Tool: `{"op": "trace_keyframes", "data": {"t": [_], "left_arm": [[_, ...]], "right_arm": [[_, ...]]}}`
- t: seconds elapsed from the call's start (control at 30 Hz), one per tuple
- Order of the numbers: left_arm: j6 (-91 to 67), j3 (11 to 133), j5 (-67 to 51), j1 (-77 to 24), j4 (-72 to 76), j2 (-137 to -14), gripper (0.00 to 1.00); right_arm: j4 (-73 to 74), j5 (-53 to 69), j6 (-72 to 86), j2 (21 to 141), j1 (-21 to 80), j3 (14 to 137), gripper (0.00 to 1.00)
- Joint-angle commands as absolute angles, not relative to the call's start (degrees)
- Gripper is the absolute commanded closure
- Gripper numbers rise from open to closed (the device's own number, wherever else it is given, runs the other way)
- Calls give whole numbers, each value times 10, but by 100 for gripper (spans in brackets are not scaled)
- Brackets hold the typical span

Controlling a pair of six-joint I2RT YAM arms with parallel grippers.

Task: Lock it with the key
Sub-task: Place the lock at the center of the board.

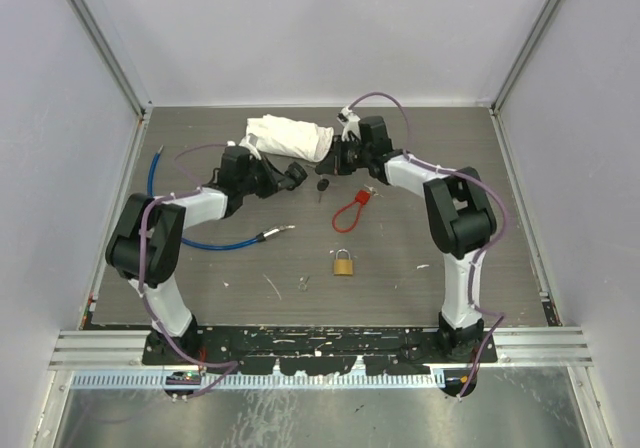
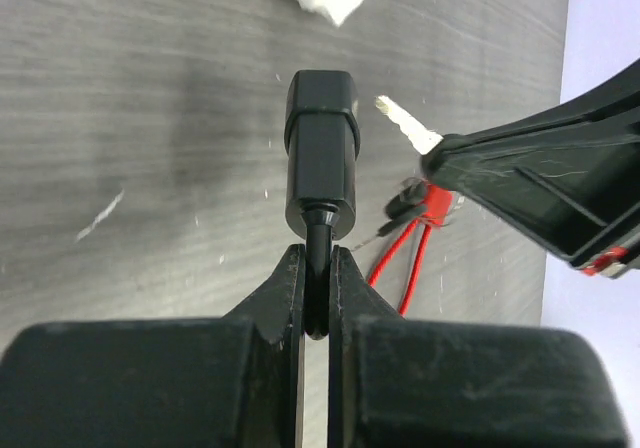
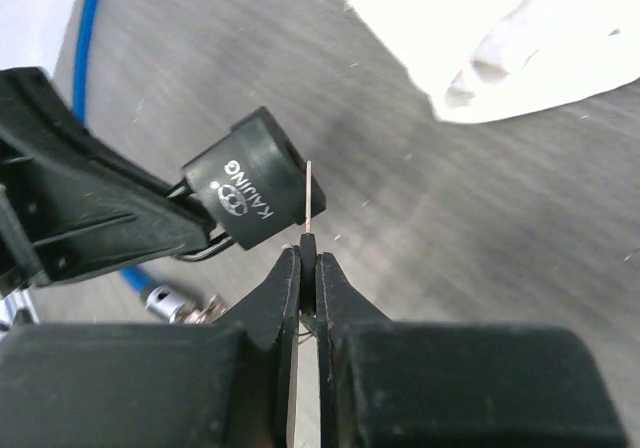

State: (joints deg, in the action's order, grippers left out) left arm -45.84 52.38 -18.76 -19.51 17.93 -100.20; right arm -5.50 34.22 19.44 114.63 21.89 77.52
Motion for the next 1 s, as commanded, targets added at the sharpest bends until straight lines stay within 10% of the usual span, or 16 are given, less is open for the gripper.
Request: {"op": "trace_keyframes", "data": {"t": [0.0, 0.3, 0.53, 0.97], "left_arm": [[-490, 601, -174, -192, 163, -1042, 99], [-487, 645, -146, -189, 69, -1071, 84], [-418, 613, -57, -188, -20, -968, 36], [-180, 497, -27, -253, -164, -679, 28]], "right_arm": [[-50, 295, 215, 1194, 222, 855, 89], [47, 282, 127, 1235, 230, 917, 73], [141, 212, -4, 1173, 238, 926, 45], [174, 466, -218, 794, 236, 697, 43]]}}
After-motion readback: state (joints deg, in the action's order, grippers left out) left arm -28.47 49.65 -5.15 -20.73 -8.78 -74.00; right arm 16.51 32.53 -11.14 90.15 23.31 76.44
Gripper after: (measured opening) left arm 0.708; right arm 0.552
